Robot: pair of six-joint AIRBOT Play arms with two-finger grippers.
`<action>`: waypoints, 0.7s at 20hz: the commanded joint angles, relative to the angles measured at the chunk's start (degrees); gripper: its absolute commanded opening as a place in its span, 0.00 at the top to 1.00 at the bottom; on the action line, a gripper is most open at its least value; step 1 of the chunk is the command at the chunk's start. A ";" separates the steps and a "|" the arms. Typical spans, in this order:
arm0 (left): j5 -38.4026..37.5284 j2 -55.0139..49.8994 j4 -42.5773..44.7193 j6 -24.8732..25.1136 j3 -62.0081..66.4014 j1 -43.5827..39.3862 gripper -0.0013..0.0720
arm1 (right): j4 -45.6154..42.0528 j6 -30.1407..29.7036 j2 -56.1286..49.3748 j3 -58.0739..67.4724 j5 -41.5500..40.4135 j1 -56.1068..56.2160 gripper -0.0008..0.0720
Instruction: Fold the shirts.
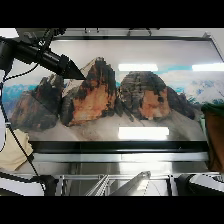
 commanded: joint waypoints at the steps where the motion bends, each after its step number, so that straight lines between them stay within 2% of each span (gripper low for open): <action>1: -0.59 -0.02 0.02 0.13 -0.02 -0.09 0.95 | -13.14 0.79 6.71 -9.66 2.03 -3.19 0.96; 5: -0.94 -0.02 0.02 0.15 -0.02 -0.09 0.95 | -15.67 -0.52 8.15 -18.40 2.12 -5.84 0.96; 6: -1.33 -0.02 0.04 0.17 -0.02 -0.09 0.95 | -16.46 -1.33 8.41 -19.08 2.19 -6.38 0.91; 9: -3.06 -0.02 0.04 1.36 -0.02 -0.09 0.95 | -18.38 -1.79 10.01 -19.12 2.12 -8.09 0.14; 10: -3.45 -0.02 0.04 1.57 -0.02 -0.09 0.95 | -18.38 -1.79 10.40 -19.10 2.14 -8.76 0.06; 14: -3.30 -0.02 0.02 2.71 -0.02 -0.09 0.95 | -15.56 -1.73 10.51 -19.12 1.92 -9.18 0.07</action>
